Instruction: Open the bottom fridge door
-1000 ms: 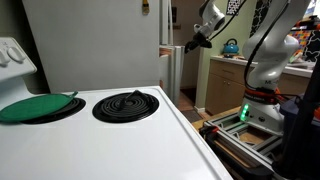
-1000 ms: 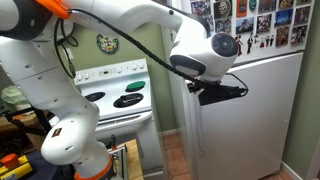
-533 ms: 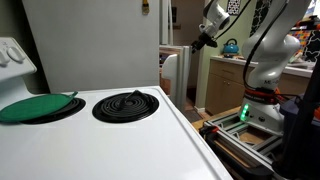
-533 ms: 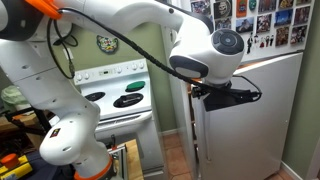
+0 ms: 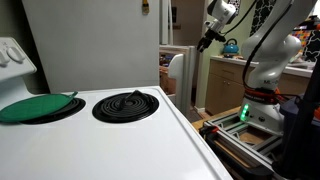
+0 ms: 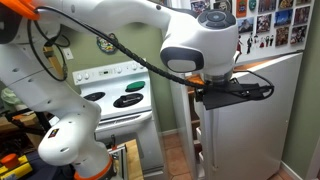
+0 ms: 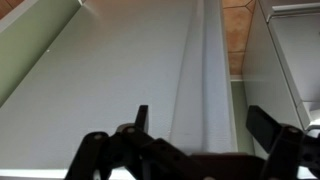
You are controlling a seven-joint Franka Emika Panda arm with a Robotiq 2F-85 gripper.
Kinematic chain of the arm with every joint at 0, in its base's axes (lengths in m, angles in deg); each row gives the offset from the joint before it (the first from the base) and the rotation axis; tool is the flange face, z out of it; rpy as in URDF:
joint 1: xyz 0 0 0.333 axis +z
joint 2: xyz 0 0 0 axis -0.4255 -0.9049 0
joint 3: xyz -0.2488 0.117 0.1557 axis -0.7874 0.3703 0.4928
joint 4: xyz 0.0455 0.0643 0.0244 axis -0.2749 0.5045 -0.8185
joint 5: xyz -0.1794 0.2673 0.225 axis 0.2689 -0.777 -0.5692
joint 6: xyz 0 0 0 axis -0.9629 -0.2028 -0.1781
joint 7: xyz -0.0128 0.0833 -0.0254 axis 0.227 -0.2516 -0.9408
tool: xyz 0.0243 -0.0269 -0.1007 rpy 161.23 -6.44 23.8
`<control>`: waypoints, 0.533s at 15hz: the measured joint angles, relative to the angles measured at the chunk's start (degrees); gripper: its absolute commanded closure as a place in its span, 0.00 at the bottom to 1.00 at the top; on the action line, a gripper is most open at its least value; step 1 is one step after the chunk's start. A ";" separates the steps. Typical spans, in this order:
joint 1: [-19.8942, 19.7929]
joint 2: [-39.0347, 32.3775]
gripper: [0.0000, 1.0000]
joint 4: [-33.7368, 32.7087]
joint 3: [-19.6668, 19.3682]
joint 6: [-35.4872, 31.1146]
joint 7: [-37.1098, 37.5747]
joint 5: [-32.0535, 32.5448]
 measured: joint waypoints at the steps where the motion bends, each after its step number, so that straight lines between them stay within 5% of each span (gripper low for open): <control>1: -0.35 1.78 0.00 0.52 -0.03 0.00 2.79 2.65; 5: -0.71 9.40 0.00 2.25 -0.19 1.54 14.64 12.21; 8: 0.62 10.67 0.00 2.23 -1.28 1.77 15.60 12.74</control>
